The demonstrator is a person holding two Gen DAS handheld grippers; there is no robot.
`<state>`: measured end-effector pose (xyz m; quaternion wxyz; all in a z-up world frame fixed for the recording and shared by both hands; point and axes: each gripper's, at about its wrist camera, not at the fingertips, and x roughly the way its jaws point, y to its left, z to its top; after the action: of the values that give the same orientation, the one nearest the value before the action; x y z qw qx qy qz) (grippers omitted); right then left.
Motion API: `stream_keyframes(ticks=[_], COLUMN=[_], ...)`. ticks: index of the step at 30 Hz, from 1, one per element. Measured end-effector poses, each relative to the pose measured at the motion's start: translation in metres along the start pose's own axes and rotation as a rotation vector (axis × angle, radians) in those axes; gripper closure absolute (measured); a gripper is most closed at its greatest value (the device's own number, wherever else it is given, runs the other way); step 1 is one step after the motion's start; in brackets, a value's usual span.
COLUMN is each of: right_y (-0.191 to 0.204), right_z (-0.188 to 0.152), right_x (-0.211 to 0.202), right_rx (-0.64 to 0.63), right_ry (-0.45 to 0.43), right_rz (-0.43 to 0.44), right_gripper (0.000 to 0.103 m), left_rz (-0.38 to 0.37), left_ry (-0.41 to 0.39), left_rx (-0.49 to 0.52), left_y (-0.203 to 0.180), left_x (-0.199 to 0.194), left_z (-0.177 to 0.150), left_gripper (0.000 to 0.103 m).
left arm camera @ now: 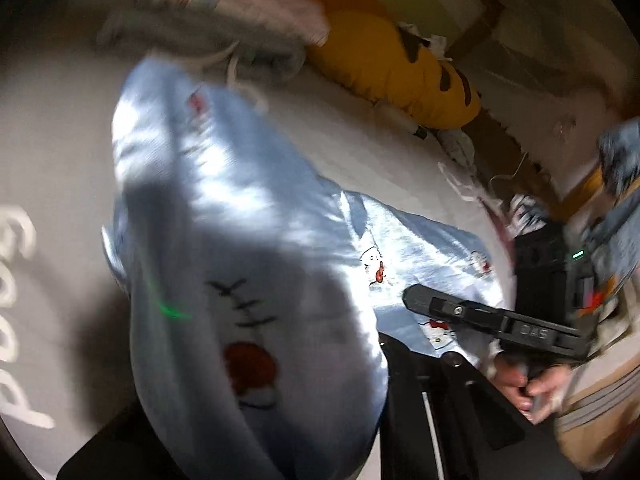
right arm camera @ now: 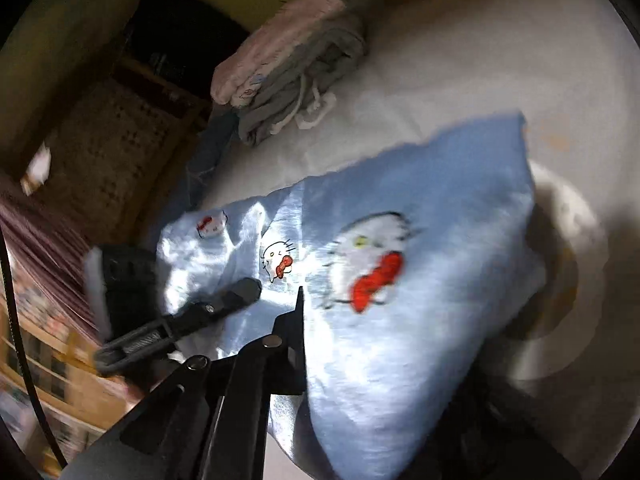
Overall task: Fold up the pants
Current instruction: 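Lift the folded pants with both grippers and carry them toward the clothes stack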
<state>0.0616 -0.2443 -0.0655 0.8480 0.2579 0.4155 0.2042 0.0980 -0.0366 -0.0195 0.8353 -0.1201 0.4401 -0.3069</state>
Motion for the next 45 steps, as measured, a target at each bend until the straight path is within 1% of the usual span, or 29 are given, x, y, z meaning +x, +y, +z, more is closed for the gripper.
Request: stream_keyframes(ticks=[2, 3, 6, 9, 16, 18, 21, 25, 28, 33, 35, 37, 38, 40, 42, 43, 45], right_y=[0.015, 0.021, 0.038, 0.052, 0.089, 0.097, 0.113, 0.135, 0.152, 0.177, 0.186, 0.189, 0.19, 0.19, 0.186, 0.181, 0.166], right_z=[-0.002, -0.003, -0.006, -0.007, 0.011, 0.02, 0.036, 0.069, 0.105, 0.171, 0.198, 0.221, 0.233, 0.261, 0.285, 0.295, 0.313], right_x=[-0.006, -0.01, -0.021, -0.033, -0.05, -0.053, -0.055, -0.055, -0.052, -0.038, -0.024, -0.008, 0.001, 0.02, 0.037, 0.042, 0.059], right_rx=[-0.067, -0.093, -0.162, -0.203, -0.288, -0.296, -0.349, -0.401, -0.44, -0.486, -0.531, -0.554, -0.561, -0.585, -0.594, -0.585, -0.538], right_ry=[-0.04, -0.062, -0.125, -0.172, -0.245, -0.26, -0.279, -0.324, -0.372, -0.439, -0.48, -0.518, -0.522, -0.524, -0.553, -0.557, -0.532], right_rz=[-0.035, -0.046, -0.07, -0.062, -0.058, -0.048, -0.053, -0.053, -0.049, -0.043, -0.05, -0.056, -0.064, -0.101, -0.165, -0.17, -0.108], right_gripper=[0.095, 0.095, 0.095, 0.095, 0.095, 0.095, 0.095, 0.095, 0.095, 0.095, 0.095, 0.095, 0.095, 0.095, 0.095, 0.095, 0.095], left_rz=[0.049, 0.06, 0.065, 0.098, 0.128, 0.127, 0.145, 0.19, 0.209, 0.252, 0.268, 0.301, 0.31, 0.291, 0.267, 0.263, 0.289], left_ry=[-0.053, -0.073, -0.125, -0.171, -0.262, -0.285, -0.308, -0.359, -0.405, -0.478, -0.495, -0.517, -0.521, -0.527, -0.516, -0.503, -0.483], left_rx=[0.091, 0.119, 0.167, 0.214, 0.267, 0.282, 0.288, 0.337, 0.36, 0.399, 0.444, 0.48, 0.481, 0.459, 0.438, 0.442, 0.46], left_y=[-0.016, -0.021, -0.031, -0.038, -0.053, -0.054, -0.053, -0.059, -0.059, -0.051, -0.047, -0.04, -0.035, -0.021, -0.004, 0.004, 0.022], left_x=[-0.01, -0.012, -0.024, -0.034, -0.062, -0.071, -0.08, -0.089, -0.094, -0.093, -0.086, -0.075, -0.07, -0.058, -0.043, -0.035, -0.017], left_z=[-0.003, -0.002, -0.005, -0.008, 0.009, 0.017, 0.035, 0.069, 0.102, 0.172, 0.199, 0.227, 0.241, 0.269, 0.293, 0.301, 0.312], left_gripper=[0.094, 0.094, 0.094, 0.094, 0.094, 0.094, 0.094, 0.094, 0.094, 0.094, 0.094, 0.094, 0.094, 0.094, 0.094, 0.094, 0.094])
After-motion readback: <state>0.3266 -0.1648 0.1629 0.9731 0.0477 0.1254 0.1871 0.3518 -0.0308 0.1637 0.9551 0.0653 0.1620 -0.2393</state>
